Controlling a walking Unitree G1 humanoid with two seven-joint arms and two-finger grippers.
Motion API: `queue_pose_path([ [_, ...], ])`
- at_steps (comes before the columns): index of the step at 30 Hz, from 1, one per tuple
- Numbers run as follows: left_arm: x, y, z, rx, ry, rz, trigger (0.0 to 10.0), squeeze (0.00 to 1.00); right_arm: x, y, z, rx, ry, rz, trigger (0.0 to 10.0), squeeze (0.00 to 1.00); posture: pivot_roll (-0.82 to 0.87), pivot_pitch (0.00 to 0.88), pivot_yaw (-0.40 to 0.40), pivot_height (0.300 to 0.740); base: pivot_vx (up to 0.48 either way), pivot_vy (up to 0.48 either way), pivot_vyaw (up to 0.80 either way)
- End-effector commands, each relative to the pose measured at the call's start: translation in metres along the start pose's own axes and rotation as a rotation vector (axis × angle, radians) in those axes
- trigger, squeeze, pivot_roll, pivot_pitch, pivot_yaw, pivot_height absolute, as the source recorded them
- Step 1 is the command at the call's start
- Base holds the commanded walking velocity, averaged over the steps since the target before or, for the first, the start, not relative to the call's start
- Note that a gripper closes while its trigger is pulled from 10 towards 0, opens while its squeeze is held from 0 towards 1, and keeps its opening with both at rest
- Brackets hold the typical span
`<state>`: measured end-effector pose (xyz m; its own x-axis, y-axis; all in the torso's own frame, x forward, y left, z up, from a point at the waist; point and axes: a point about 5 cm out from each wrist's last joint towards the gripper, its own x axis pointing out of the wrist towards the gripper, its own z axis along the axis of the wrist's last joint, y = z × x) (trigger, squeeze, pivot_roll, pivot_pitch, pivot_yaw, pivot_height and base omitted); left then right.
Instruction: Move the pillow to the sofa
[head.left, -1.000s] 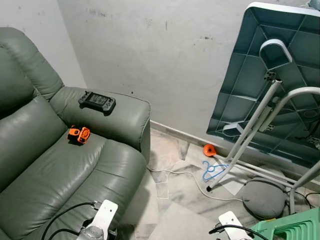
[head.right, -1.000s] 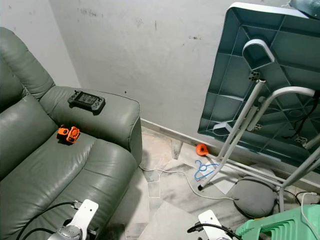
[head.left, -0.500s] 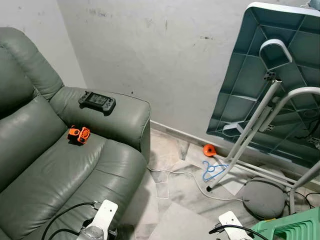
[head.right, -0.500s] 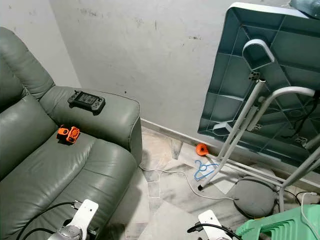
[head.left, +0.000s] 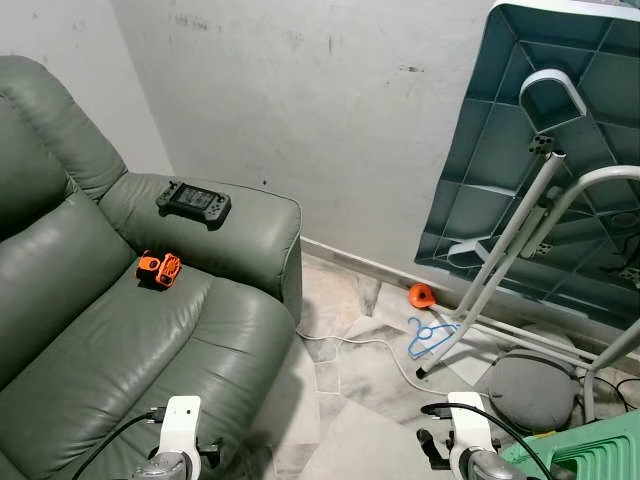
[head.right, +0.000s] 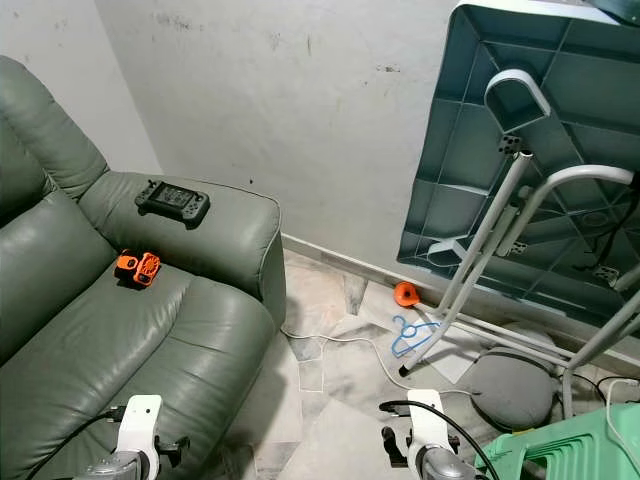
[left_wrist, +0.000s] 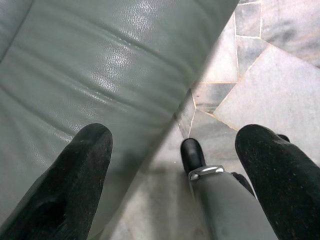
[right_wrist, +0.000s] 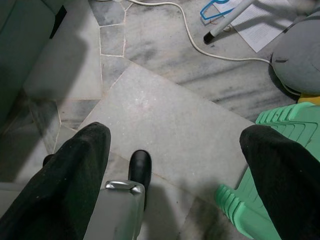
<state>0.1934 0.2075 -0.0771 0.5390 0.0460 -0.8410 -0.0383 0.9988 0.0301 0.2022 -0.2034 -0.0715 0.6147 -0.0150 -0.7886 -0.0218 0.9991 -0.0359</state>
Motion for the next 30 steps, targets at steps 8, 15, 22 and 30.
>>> queue_pose_path([
  [8, -0.0007, 0.0075, 0.0057, 0.003, -0.031, 0.016, 10.0, 0.0, 0.0006, -0.0016, 0.0064, -0.055, -0.019, 0.004, 10.0, 0.0, -0.16, 0.023, 0.038, 0.74, 0.0, 0.0, 0.2],
  [15, -0.0001, 0.0041, 0.0068, -0.001, -0.031, 0.006, 10.0, 0.0, 0.0008, 0.0, 0.0068, -0.08, -0.018, 0.019, 10.0, 0.0, -0.16, 0.019, 0.042, 0.74, 0.0, 0.0, 0.8],
  [22, -0.0001, 0.0043, 0.0072, 0.001, -0.028, 0.004, 10.0, 0.0, 0.0006, 0.0043, 0.004, -0.103, -0.016, 0.039, 10.0, 0.0, -0.17, 0.018, 0.046, 0.74, 0.0, 0.0, 0.8],
  [30, -0.0004, 0.0044, 0.004, 0.017, -0.023, 0.001, 10.0, 0.0, 0.0001, 0.0053, 0.001, -0.128, -0.009, 0.052, 10.0, 0.0, -0.17, 0.012, 0.048, 0.74, 0.0, 0.0, 0.8],
])
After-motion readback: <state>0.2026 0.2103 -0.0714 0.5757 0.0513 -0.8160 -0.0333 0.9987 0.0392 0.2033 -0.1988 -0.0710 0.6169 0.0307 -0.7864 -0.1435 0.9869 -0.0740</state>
